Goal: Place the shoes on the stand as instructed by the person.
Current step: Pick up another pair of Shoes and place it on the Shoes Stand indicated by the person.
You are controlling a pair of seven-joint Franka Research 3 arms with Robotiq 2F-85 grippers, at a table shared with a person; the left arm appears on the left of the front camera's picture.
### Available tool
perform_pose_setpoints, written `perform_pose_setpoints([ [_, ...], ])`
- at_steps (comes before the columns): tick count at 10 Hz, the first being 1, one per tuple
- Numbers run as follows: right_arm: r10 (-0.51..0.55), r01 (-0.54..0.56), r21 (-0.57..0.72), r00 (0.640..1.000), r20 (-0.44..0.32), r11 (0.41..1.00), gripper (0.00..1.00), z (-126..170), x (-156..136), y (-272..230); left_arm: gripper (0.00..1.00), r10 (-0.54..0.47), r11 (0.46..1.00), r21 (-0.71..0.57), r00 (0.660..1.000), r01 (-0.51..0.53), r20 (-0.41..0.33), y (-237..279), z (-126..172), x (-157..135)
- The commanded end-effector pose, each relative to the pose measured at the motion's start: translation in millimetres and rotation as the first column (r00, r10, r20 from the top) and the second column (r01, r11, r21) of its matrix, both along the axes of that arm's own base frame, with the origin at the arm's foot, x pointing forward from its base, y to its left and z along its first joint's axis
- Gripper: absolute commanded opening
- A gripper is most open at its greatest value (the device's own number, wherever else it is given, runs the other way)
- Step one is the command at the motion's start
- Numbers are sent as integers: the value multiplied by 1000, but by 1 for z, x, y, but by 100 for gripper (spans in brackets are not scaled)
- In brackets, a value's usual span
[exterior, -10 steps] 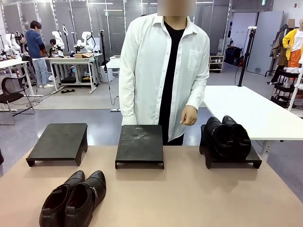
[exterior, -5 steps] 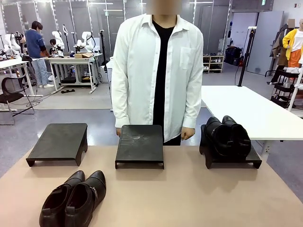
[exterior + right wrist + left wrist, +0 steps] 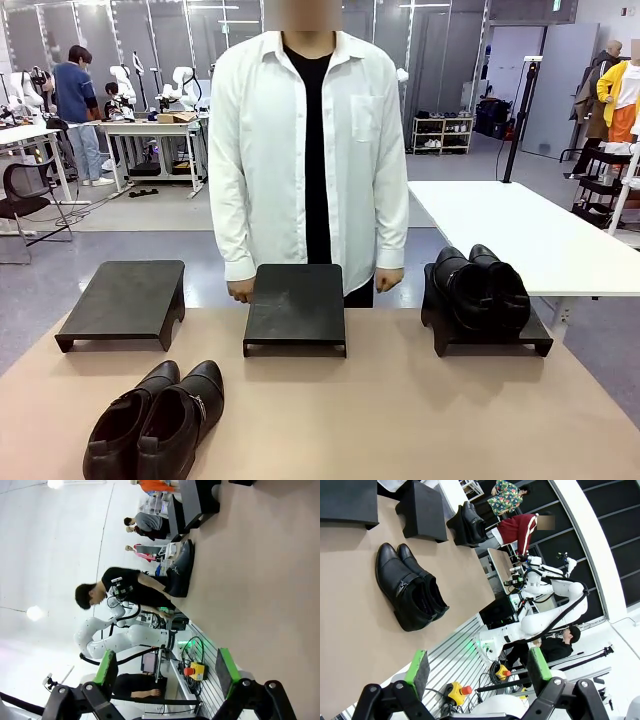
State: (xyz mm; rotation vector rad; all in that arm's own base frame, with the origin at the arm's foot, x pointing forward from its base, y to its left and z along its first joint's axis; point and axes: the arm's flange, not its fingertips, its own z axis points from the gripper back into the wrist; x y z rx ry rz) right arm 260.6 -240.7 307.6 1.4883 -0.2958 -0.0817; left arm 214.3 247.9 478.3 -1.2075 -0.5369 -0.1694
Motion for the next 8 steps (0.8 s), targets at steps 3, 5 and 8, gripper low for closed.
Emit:
perform_pose_setpoints([
  [3, -11, 11, -8, 1000, 8, 1000, 100, 1, -3, 4, 100, -8, 1000, -5, 1000, 8, 14, 1, 1, -1],
  [5, -11, 11, -8, 1000, 8, 1000, 100, 1, -3, 4, 100, -8, 1000, -5, 1000, 8, 14, 1, 1, -1],
  [8, -11, 11, -8, 1000, 8, 1000, 100, 1, -3, 4, 100, -8, 1000, -5, 1000, 8, 14, 1, 1, -1],
])
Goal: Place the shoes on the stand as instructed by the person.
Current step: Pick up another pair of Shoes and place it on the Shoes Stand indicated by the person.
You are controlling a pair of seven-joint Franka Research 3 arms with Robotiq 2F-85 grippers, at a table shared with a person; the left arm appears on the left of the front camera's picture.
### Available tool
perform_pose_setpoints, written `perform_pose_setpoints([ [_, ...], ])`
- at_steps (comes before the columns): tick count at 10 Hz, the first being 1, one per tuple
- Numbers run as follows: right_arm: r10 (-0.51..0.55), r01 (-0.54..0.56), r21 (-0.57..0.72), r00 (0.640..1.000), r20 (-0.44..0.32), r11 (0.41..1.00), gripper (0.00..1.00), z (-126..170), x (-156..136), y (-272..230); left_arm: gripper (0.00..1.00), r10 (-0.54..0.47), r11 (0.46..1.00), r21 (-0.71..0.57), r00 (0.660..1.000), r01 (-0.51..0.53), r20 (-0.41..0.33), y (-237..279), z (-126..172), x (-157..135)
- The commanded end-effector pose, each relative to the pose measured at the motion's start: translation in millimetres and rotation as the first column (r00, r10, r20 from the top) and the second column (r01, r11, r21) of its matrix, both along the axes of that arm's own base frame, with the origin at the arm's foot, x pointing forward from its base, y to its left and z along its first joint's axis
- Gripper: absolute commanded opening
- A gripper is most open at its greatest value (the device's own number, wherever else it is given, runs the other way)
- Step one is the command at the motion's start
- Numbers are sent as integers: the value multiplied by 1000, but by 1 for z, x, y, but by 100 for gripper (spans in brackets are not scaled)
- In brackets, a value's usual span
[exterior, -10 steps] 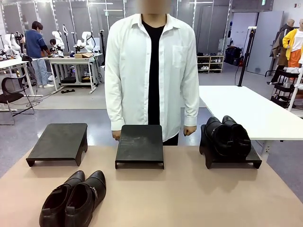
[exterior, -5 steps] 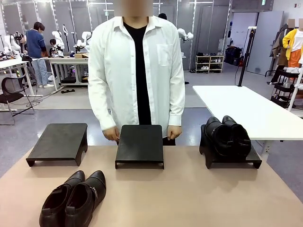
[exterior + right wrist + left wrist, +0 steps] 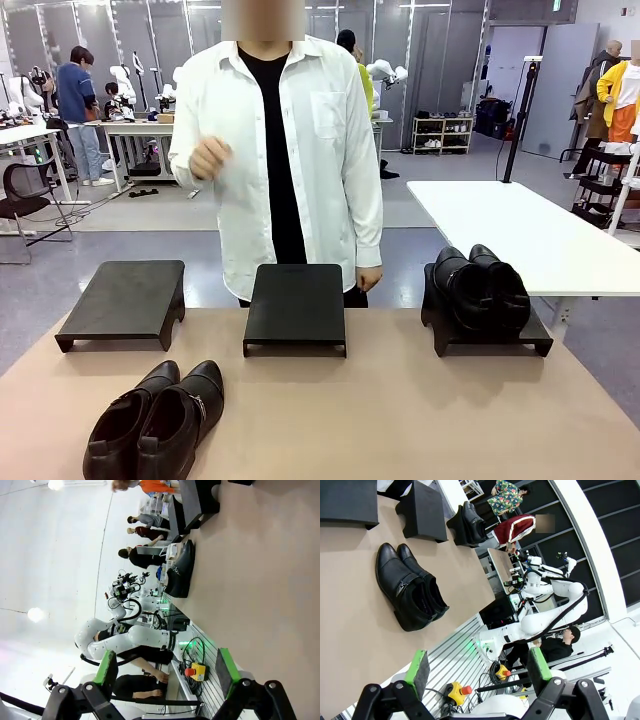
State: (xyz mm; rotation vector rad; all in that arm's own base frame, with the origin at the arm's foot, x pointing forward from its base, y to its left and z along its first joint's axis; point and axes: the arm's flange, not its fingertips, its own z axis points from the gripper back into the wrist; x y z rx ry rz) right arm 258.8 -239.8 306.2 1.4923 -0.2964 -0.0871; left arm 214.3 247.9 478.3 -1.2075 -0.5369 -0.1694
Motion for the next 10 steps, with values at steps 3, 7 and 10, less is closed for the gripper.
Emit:
perform_pose_setpoints([
  [3, -7, 8, -12, 1000, 10, 1000, 100, 2, -2, 3, 100, -8, 1000, -5, 1000, 8, 14, 1, 1, -1],
  [7, -7, 8, -12, 1000, 10, 1000, 100, 2, -2, 3, 100, -8, 1000, -5, 1000, 8, 14, 1, 1, -1],
  [10, -7, 8, -12, 1000, 10, 1000, 100, 2, -2, 3, 100, -8, 1000, -5, 1000, 8, 14, 1, 1, -1],
])
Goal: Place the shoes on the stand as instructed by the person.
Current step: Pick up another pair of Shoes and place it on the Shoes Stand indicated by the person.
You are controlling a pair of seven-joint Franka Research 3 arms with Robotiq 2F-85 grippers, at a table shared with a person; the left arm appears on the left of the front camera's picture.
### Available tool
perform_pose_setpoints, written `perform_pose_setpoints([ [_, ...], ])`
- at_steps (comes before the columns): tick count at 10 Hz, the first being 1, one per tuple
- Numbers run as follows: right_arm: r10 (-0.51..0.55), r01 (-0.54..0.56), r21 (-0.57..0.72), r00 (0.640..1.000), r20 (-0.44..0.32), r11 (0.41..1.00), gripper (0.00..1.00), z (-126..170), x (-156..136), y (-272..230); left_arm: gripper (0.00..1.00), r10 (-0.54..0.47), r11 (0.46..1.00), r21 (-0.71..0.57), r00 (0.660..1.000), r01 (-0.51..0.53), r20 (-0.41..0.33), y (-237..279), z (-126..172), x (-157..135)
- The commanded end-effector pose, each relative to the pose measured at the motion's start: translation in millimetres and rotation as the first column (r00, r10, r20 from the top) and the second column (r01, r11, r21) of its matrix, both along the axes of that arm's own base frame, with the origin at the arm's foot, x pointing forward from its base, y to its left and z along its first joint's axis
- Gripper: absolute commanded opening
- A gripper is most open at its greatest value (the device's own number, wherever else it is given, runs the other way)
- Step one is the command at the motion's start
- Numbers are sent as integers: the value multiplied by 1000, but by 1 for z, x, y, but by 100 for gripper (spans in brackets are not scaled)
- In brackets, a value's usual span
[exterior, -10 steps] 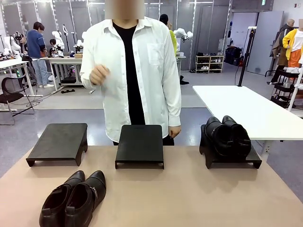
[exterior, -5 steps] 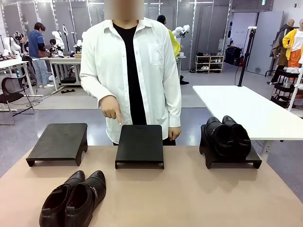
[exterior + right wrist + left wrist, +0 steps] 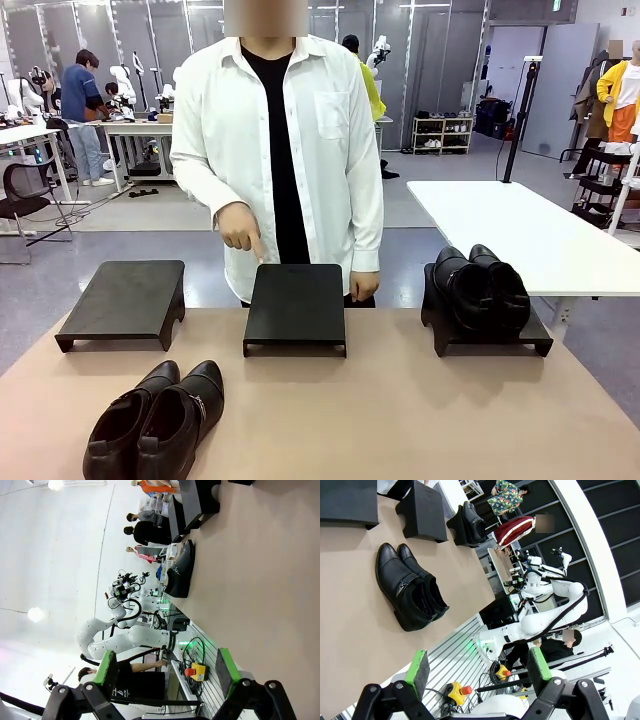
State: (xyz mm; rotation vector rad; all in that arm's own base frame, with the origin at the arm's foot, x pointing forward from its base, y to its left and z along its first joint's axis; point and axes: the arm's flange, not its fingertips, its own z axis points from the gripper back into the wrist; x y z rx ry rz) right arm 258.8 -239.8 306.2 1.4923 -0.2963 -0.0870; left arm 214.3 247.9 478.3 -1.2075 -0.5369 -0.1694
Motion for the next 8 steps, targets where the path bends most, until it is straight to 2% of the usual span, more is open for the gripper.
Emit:
perform_pose_setpoints([
  [1, -8, 8, -12, 1000, 10, 1000, 100, 2, -2, 3, 100, -8, 1000, -5, 1000, 8, 14, 1, 1, -1],
  [2, -8, 8, -12, 1000, 10, 1000, 100, 2, -2, 3, 100, 0, 1000, 0, 1000, 0, 0, 0, 0, 0],
  [5, -8, 8, -12, 1000, 10, 1000, 100, 2, -2, 3, 100, -33, 986, 158, 994, 49, -101, -65, 59, 21],
  [6, -8, 8, -12, 1000, 10, 1000, 100, 2, -2, 3, 100, -21, 972, 228, 986, 59, -166, -93, 67, 34],
  [8, -8, 8, -12, 1000, 10, 1000, 100, 2, -2, 3, 100, -26, 951, 293, 972, 97, -235, -145, 76, 54],
])
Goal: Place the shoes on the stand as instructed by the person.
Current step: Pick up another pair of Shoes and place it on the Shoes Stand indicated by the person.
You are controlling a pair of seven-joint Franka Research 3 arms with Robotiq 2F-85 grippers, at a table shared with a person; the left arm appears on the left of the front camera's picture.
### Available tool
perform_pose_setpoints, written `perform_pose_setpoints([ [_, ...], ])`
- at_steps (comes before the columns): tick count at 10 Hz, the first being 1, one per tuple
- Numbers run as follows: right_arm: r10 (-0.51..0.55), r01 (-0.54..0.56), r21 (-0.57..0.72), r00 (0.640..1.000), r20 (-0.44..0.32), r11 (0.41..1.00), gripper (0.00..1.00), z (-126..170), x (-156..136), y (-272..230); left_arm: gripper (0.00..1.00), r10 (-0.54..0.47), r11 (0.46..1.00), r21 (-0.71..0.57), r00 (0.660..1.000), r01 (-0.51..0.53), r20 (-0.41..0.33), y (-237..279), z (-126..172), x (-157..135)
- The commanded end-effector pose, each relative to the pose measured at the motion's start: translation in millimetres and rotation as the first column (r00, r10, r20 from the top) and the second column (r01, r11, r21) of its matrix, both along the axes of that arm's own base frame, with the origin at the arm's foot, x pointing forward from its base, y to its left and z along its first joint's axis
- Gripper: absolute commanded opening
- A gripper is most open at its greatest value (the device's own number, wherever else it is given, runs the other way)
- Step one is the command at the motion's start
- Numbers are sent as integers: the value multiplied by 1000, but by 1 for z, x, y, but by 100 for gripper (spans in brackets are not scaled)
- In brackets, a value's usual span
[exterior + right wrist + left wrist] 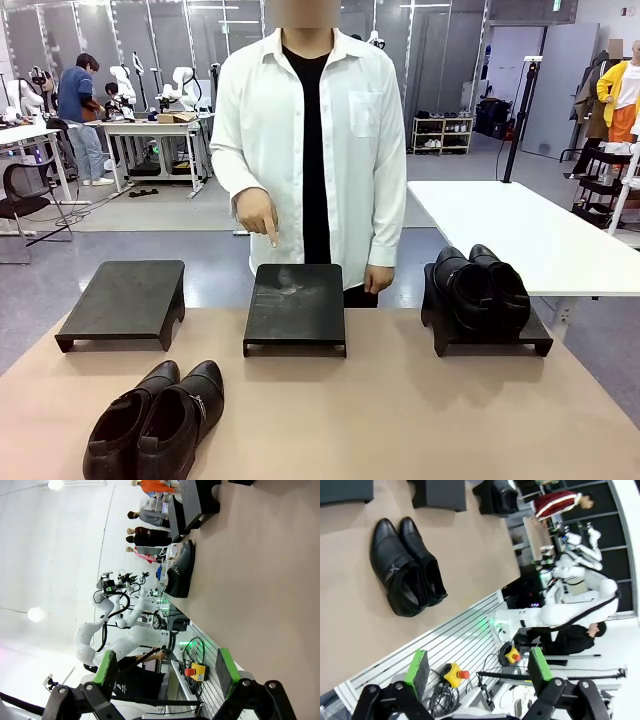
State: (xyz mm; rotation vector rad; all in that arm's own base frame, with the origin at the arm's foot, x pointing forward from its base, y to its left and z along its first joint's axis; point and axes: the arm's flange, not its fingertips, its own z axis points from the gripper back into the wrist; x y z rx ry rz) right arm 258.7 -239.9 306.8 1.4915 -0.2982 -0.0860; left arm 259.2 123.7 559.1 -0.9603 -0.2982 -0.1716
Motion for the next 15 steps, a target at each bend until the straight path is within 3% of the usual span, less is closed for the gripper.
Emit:
perform_pose_setpoints([
  [1, -7, 7, -12, 1000, 8, 1000, 100, 2, -2, 3, 100, 4, 997, 82, 998, 2, -67, -46, -3, 18],
  [3, -7, 7, -12, 1000, 8, 1000, 100, 2, -2, 3, 100, 34, 985, 173, 995, -17, -93, -94, -6, 38],
  [7, -7, 7, -12, 1000, 8, 1000, 100, 2, -2, 3, 100, 69, 937, 347, 994, -35, -86, -178, -44, 57],
  [10, -7, 7, -12, 1000, 8, 1000, 100, 2, -2, 3, 100, 117, 883, 459, 993, -95, -18, -208, -78, 57],
  [15, -7, 7, -12, 1000, 8, 1000, 100, 2, -2, 3, 100, 98, 835, 548, 993, -49, -60, -237, -136, 49],
])
